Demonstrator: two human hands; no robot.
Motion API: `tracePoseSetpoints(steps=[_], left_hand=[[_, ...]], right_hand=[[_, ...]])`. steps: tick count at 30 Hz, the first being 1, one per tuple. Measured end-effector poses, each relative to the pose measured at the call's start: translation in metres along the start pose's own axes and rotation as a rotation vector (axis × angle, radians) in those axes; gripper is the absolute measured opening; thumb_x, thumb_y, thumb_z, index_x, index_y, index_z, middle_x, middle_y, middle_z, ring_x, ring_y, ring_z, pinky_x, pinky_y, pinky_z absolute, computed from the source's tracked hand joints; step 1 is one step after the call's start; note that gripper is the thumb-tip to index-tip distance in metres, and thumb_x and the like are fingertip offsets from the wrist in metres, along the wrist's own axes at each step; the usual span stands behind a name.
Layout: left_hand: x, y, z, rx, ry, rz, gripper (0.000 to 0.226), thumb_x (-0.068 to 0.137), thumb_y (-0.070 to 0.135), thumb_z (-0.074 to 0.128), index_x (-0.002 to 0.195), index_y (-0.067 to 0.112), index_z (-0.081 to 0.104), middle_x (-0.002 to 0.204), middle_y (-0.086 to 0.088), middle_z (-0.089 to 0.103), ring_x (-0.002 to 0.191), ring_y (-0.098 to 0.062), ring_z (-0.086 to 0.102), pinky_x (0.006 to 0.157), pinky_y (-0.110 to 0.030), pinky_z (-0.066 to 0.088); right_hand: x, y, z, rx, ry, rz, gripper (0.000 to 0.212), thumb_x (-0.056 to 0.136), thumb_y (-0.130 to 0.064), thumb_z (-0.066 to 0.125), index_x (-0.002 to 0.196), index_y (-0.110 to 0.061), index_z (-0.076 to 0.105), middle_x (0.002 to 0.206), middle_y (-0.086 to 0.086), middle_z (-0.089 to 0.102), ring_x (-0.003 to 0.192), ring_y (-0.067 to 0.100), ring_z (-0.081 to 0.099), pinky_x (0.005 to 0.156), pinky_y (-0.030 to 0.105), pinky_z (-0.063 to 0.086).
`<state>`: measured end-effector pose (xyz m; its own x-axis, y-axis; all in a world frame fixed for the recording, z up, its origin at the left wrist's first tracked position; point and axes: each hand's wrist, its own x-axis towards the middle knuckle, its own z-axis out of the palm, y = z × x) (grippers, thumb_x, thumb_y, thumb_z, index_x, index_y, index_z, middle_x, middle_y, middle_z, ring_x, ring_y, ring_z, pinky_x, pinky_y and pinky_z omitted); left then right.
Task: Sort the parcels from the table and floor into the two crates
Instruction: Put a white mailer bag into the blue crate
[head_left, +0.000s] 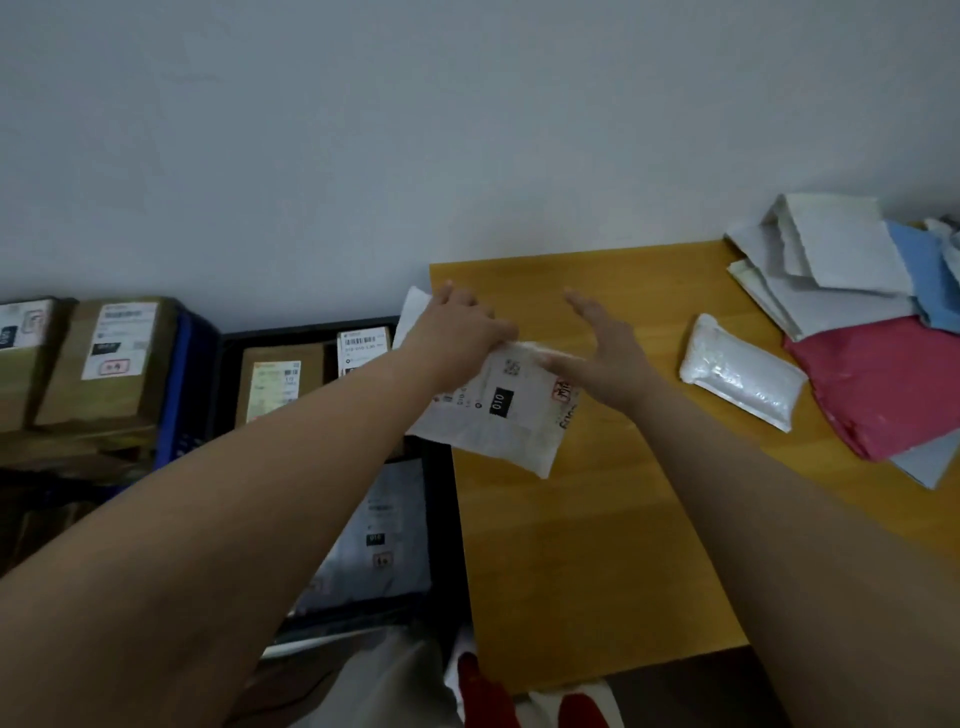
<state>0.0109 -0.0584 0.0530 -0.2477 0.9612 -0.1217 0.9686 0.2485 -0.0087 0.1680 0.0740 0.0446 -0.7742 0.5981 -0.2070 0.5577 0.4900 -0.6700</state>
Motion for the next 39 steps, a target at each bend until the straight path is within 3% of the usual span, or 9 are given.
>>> tracePoseSetpoints(steps=[4,9,12,15,20,24,29,34,39], left_hand=[[0.004,0.005,-0.007,-0.045,0.212,-0.022,0.038,0.096,0.025,0.050,0.133,0.032,0.051,0.133,-0.004,0.046,0.134,-0.030,0.029,0.116,-0.056,0.008],[0.002,0.004,-0.004,-0.598,0.325,-0.518,0.080,0.094,0.043,0.056,0.153,0.010,0.013,0.157,-0.017,0.014,0.147,-0.032,0.009,0.119,-0.048,0.015],[-0.001,0.006,0.005,-1.011,0.278,-0.678,0.085,0.089,0.045,0.063,0.150,0.004,0.020,0.150,-0.016,0.031,0.138,-0.030,0.032,0.111,-0.040,0.034],[-0.003,0.010,0.012,-1.375,0.278,-0.685,0.048,0.089,0.034,0.068,0.127,0.009,0.053,0.119,-0.009,0.064,0.106,-0.024,0.064,0.090,-0.042,0.055],[0.001,0.010,0.011,-1.373,0.446,-0.681,0.010,0.096,0.020,0.058,0.106,0.020,0.058,0.104,-0.008,0.067,0.097,-0.025,0.067,0.079,-0.038,0.059],[0.001,0.009,0.013,-1.329,0.554,-0.656,0.008,0.099,0.019,0.053,0.106,0.021,0.056,0.100,-0.005,0.067,0.096,-0.024,0.066,0.079,-0.032,0.058],[-0.007,0.003,0.021,-1.261,0.622,-0.699,0.015,0.099,0.020,0.052,0.113,0.013,0.056,0.097,-0.013,0.066,0.094,-0.030,0.065,0.082,-0.045,0.056],[-0.031,-0.017,0.032,-1.163,0.685,-0.770,0.010,0.099,0.020,0.052,0.109,0.018,0.055,0.086,0.004,0.063,0.077,-0.008,0.062,0.062,-0.017,0.051],[-0.083,-0.034,0.047,-1.130,0.739,-0.900,0.020,0.096,0.019,0.057,0.115,0.017,0.055,0.090,0.011,0.062,0.083,-0.008,0.062,0.073,-0.020,0.052]], right_hand=[[-0.003,-0.011,0.011,0.357,-0.116,0.077,0.031,0.098,-0.020,0.056,0.109,0.008,0.064,0.091,0.014,0.062,0.084,0.026,0.061,0.069,0.037,0.049],[-0.001,-0.005,0.007,0.901,0.074,0.249,0.015,0.099,-0.022,0.054,0.100,-0.015,0.067,0.085,0.001,0.074,0.076,0.019,0.072,0.065,0.037,0.060],[0.003,-0.004,-0.001,1.049,0.112,0.230,0.014,0.099,-0.024,0.053,0.099,-0.017,0.066,0.085,-0.001,0.076,0.077,0.018,0.073,0.063,0.034,0.060],[0.006,-0.005,-0.006,1.129,0.092,0.213,0.016,0.098,-0.024,0.054,0.103,-0.015,0.066,0.093,0.003,0.076,0.084,0.022,0.072,0.068,0.039,0.061],[0.007,-0.001,-0.013,1.116,0.052,0.232,0.020,0.092,-0.022,0.064,0.107,-0.010,0.068,0.104,0.009,0.074,0.091,0.027,0.071,0.069,0.040,0.061],[0.009,-0.001,-0.011,1.096,0.037,0.204,0.017,0.091,-0.023,0.065,0.103,-0.011,0.070,0.098,0.006,0.074,0.086,0.025,0.070,0.070,0.038,0.058],[0.017,-0.008,-0.001,1.097,-0.021,0.173,0.018,0.092,-0.022,0.063,0.105,-0.012,0.070,0.103,0.008,0.073,0.091,0.028,0.069,0.072,0.040,0.057],[0.030,-0.019,0.023,1.087,-0.147,0.170,0.016,0.091,-0.019,0.063,0.102,-0.010,0.070,0.100,0.007,0.075,0.090,0.026,0.072,0.068,0.038,0.061],[0.038,-0.043,0.063,0.968,-0.299,0.167,0.017,0.088,-0.018,0.066,0.101,-0.008,0.071,0.098,0.008,0.075,0.089,0.026,0.072,0.073,0.041,0.061]])
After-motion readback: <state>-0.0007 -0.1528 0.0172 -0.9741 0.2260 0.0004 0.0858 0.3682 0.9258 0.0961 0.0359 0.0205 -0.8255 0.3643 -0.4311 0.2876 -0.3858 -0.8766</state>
